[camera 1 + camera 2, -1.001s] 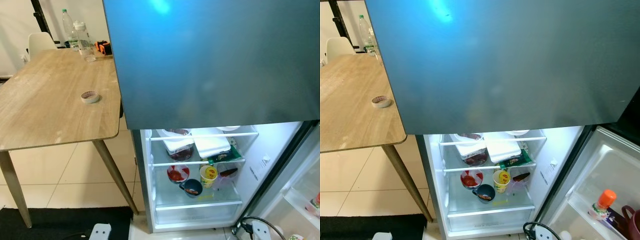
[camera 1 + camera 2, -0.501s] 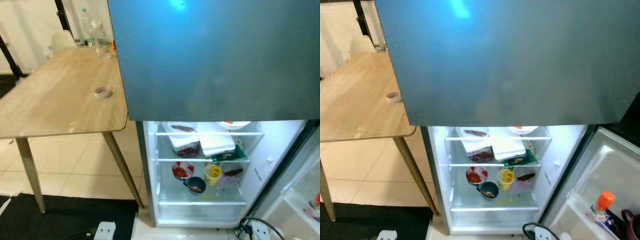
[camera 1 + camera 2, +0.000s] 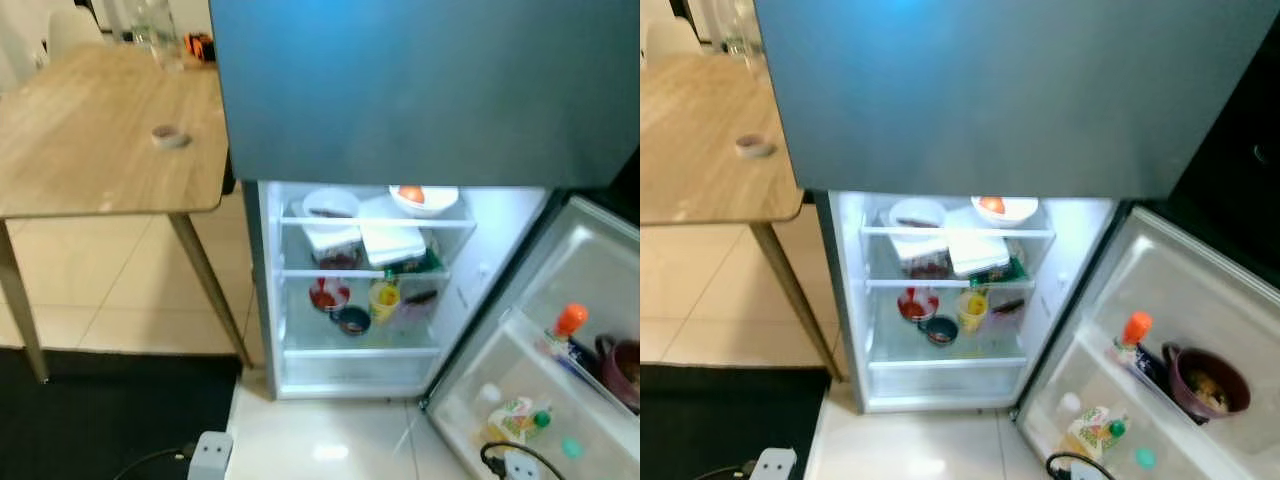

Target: Restocking fridge

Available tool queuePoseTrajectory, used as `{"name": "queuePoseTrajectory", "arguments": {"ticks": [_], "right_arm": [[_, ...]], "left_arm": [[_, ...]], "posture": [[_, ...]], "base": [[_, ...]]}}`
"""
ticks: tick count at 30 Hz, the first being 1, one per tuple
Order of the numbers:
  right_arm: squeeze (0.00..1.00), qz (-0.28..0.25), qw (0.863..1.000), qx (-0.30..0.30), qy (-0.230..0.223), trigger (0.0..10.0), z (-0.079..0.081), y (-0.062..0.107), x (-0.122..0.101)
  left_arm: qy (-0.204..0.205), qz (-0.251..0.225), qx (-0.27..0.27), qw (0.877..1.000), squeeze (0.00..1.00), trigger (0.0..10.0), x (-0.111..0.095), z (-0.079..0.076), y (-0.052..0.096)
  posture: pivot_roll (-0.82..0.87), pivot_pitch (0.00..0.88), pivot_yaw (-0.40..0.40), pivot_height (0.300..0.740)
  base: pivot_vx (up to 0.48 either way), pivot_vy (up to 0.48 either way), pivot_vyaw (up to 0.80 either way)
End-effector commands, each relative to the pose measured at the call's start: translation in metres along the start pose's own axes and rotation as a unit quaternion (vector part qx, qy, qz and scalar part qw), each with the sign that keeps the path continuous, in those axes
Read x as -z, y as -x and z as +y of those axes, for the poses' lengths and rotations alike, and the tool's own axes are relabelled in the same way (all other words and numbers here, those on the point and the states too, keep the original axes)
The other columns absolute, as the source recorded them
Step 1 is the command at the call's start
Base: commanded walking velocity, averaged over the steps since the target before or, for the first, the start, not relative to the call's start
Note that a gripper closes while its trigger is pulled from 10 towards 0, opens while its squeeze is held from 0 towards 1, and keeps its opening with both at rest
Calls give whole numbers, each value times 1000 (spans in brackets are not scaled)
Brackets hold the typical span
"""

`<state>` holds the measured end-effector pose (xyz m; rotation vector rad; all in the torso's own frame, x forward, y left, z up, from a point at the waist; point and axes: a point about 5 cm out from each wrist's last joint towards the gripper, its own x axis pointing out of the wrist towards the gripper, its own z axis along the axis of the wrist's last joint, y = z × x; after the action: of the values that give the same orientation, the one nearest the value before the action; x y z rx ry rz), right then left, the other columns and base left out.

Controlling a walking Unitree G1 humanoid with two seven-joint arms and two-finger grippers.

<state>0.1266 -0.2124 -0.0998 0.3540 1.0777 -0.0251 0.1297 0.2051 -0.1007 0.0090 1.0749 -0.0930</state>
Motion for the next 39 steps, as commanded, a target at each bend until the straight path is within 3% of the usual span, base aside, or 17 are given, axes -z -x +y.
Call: {"name": "queuePoseTrajectory", "arguments": {"ticks": [1,20,39], "right_arm": [[0,-4,1000,7,0,10000,-5,2,-2],[0,-4,1000,10,1,10000,-8,3,-3],[0,9,1000,3,11,10000,-8,4,2]], "left_arm": [[0,35,3,999,0,10000,19,-1,3],[6,33,0,999,0,10000,19,-2,3],[-22,32,0,999,0,10000,19,-2,3]], "posture": [[2,0,-59,740],[-9,0,-65,740],[-18,0,-60,740]], "base": [[-416,0,0],[-382,0,0],[0,0,-714]]}}
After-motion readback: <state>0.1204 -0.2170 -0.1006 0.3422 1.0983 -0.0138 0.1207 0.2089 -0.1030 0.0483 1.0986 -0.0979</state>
